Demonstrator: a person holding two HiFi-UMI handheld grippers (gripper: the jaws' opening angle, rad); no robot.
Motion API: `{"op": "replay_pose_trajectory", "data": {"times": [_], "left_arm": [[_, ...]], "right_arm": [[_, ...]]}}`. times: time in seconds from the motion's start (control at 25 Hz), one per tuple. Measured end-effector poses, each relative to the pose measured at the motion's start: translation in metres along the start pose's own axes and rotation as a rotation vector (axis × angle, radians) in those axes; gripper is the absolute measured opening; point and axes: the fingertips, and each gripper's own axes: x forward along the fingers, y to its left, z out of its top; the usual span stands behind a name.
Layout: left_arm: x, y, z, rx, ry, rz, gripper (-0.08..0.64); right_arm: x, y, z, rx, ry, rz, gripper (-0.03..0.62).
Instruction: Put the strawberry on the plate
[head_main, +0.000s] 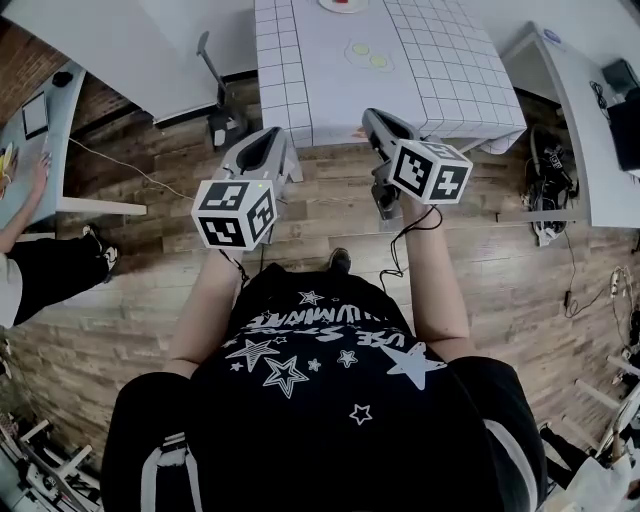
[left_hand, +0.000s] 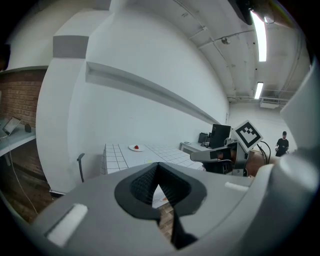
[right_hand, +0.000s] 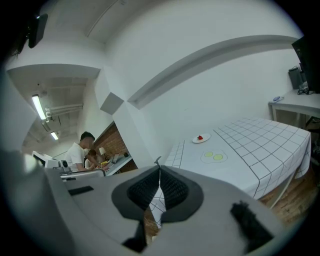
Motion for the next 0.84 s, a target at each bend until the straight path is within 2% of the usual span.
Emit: {"op": "replay_pose_trajectory", "data": {"times": [0.36, 0.6, 0.84], "left_arm": [[-0.042, 0.057, 0.005, -0.013, -0.018, -0.057, 0.009], [-0.059, 0.068, 0.003, -0.012, -0.025, -0.140, 0.009], [-0.101, 0.066, 0.058, -0.026, 0.038, -0.170, 0.009]], "right_arm": [[0.013, 0.060, -0.015, -0.017, -0.005, -0.081, 0.014], [0.000, 0.084, -0.026, -0.017, -0.027, -0.167, 0.014], [-0.021, 0.138, 0.007, 0.048, 0.004, -0.194, 0.014]]}}
